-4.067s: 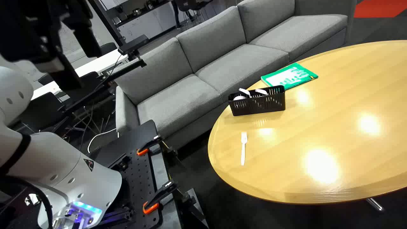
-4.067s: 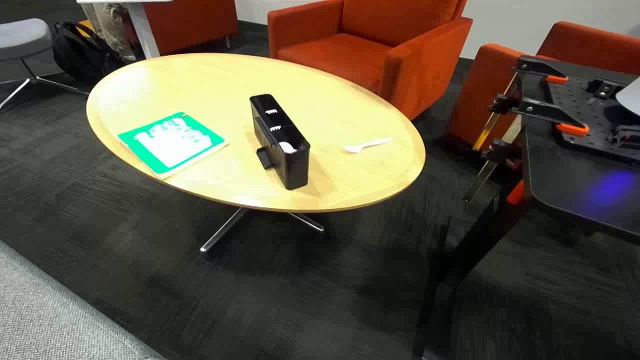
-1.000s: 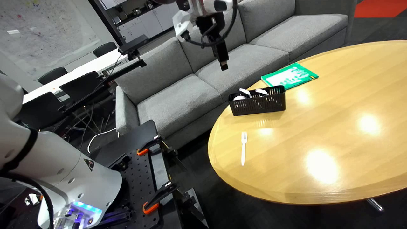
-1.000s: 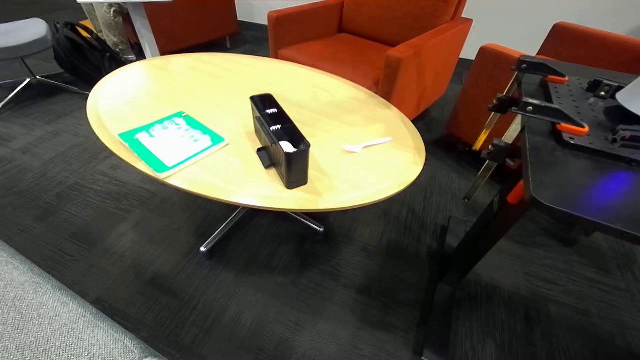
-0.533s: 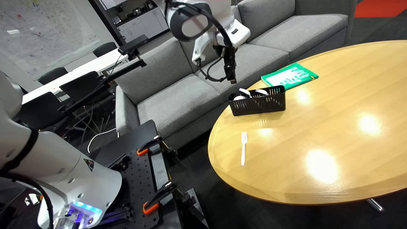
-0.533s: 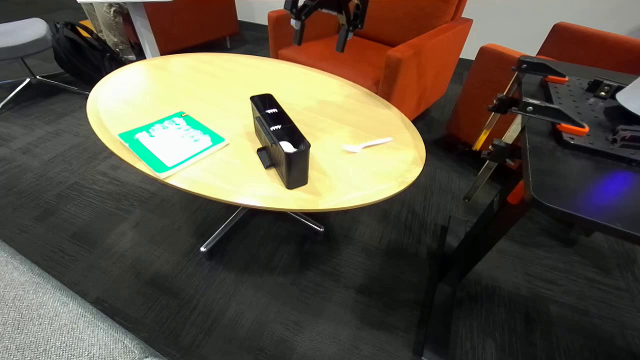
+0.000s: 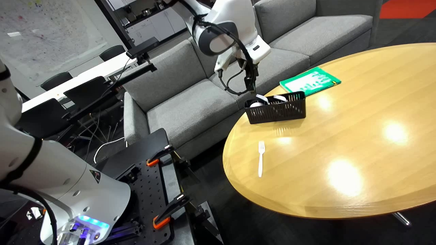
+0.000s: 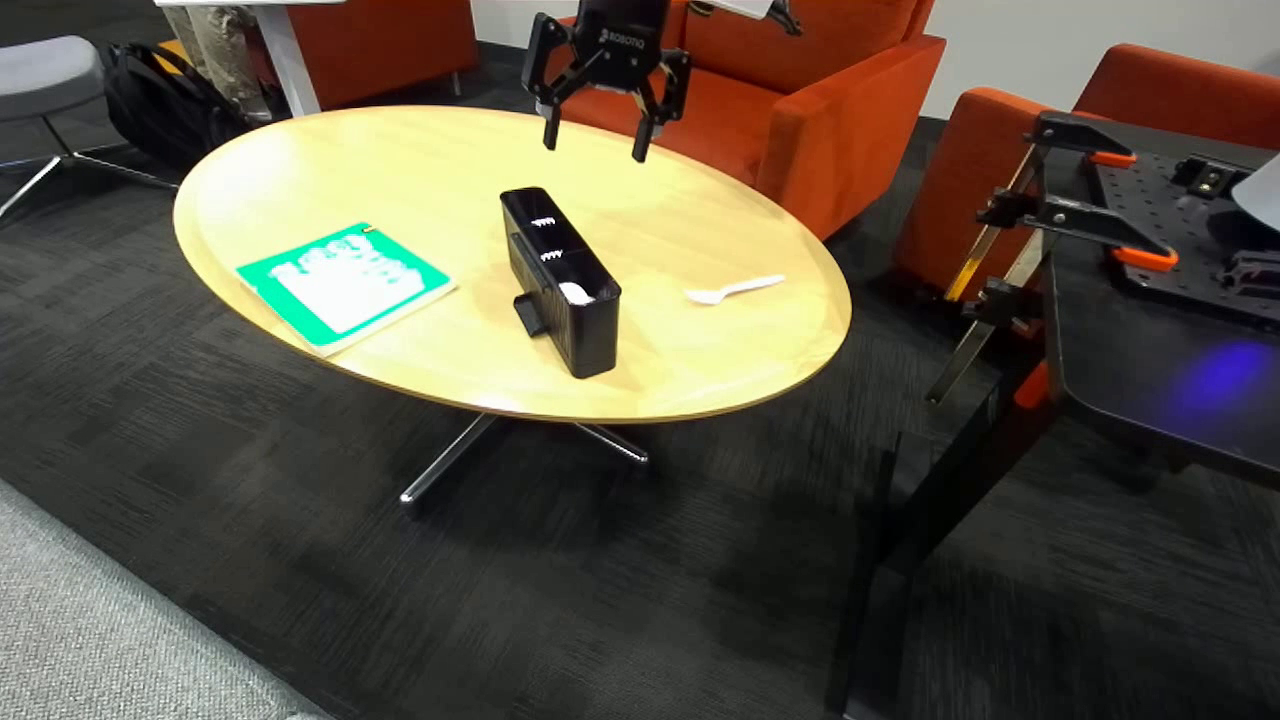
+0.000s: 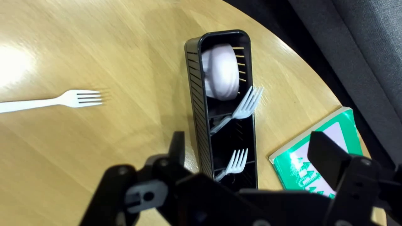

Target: Take the fork from the rack and put it on the table

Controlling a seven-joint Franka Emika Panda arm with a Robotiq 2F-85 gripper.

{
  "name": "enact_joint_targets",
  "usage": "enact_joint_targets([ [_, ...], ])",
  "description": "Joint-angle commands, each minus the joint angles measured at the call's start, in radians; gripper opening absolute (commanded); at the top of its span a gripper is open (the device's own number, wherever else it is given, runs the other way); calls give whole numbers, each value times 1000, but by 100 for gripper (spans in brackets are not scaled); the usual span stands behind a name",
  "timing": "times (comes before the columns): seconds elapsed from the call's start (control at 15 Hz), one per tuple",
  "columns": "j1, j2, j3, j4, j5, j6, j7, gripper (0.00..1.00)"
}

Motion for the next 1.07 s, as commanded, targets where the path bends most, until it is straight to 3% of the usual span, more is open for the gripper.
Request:
enact_joint_targets([
  [0.0, 3, -1, -5, 2, 2, -3, 0, 100],
  [0.27, -35, 47, 19, 52, 56, -4, 15, 100],
  [0.47, -29, 100, -14, 112, 57, -20, 42, 100],
  [1.0, -13, 242, -85, 337, -59, -148, 25, 97],
])
